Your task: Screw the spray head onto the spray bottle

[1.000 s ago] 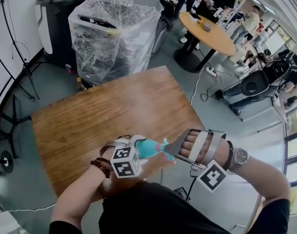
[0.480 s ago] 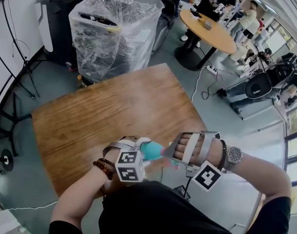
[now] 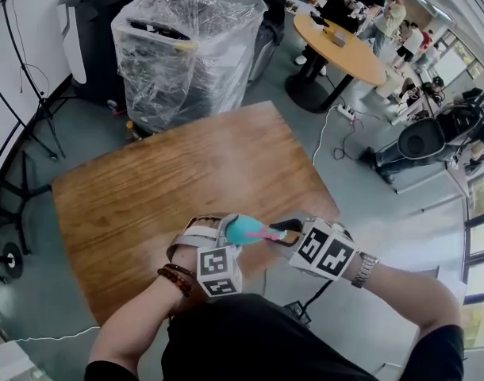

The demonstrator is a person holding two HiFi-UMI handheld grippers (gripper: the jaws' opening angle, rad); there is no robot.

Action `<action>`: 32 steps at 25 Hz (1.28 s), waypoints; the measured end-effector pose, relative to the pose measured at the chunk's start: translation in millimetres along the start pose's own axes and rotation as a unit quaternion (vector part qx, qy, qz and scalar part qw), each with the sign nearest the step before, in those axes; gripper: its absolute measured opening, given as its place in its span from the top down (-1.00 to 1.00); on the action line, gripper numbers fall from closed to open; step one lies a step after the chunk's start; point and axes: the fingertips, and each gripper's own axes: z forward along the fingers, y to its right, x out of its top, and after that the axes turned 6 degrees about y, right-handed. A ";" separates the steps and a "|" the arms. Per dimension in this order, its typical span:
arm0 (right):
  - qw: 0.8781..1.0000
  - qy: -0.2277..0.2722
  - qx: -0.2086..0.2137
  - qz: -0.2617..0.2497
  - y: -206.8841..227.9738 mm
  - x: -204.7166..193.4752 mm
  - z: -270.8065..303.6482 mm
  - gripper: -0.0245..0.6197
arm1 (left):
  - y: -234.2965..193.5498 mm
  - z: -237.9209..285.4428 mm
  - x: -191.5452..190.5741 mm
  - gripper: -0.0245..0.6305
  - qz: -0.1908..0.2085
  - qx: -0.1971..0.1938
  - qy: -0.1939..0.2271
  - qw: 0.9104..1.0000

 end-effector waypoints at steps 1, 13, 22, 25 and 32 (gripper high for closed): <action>0.995 0.008 0.001 0.096 6.3 -2.0 2.4 0.60 | -2.6 1.9 -3.4 -0.19 0.008 0.013 -0.013 1.000; 0.971 0.053 -0.006 0.233 29.3 9.4 -5.7 0.35 | -3.5 20.6 -13.6 -0.21 -0.055 0.028 -0.006 0.998; 0.990 0.114 -0.079 -0.019 26.2 38.3 -32.5 0.34 | -31.7 43.5 -61.2 -0.22 -0.259 0.063 0.061 0.962; 0.981 0.125 -0.116 -0.095 25.3 41.3 -28.8 0.36 | -45.1 53.2 -77.9 -0.22 -0.303 0.087 0.081 0.945; 0.967 0.161 -0.157 -0.117 21.2 50.5 -11.3 0.57 | -55.6 75.8 -111.9 -0.22 -0.334 0.111 0.091 0.932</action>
